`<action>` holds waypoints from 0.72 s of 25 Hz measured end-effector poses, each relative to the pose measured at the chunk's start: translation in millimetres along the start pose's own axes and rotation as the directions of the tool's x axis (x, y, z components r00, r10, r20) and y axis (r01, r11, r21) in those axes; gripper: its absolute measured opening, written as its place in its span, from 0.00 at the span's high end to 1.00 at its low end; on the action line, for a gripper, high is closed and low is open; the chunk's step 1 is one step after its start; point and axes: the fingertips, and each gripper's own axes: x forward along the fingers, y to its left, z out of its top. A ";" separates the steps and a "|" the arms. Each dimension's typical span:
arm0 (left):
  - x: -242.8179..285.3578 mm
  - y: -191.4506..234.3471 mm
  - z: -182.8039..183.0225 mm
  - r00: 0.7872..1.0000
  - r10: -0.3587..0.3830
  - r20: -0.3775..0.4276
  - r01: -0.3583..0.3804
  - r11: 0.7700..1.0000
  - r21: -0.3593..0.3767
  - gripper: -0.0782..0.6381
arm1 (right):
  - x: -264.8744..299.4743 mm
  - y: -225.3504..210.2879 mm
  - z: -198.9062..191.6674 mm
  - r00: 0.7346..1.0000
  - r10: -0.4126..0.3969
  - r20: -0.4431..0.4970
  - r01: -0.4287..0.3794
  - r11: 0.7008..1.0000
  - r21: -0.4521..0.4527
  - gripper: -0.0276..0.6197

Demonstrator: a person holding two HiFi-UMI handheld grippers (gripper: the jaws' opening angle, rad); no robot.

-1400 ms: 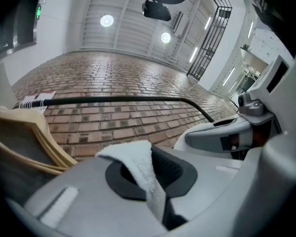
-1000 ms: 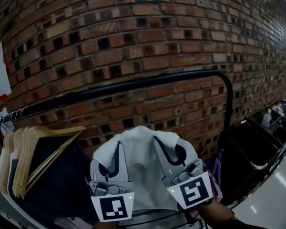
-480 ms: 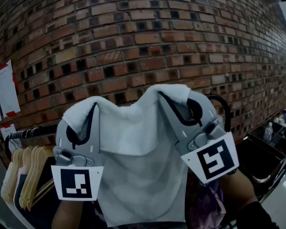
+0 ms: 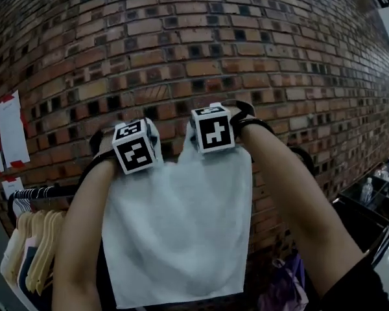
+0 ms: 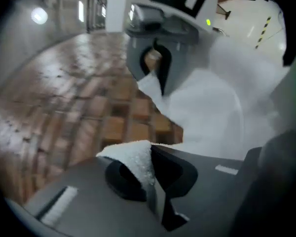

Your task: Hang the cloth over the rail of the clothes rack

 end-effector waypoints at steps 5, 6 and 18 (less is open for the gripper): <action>46.9 -101.4 -45.1 0.862 -0.495 -0.110 0.475 0.864 -0.167 0.87 | 57.3 80.0 7.4 0.905 0.413 0.103 -0.425 0.879 0.214 0.94; 46.9 -112.4 -48.9 0.830 -0.546 -0.118 0.522 0.833 -0.182 0.87 | 58.6 81.8 11.3 0.891 0.426 0.154 -0.452 0.858 0.244 0.94; 29.3 -136.6 -49.0 0.645 -0.740 0.192 0.715 0.496 -0.492 0.32 | 58.3 65.8 -7.0 0.881 0.404 0.245 -0.472 0.782 0.407 0.74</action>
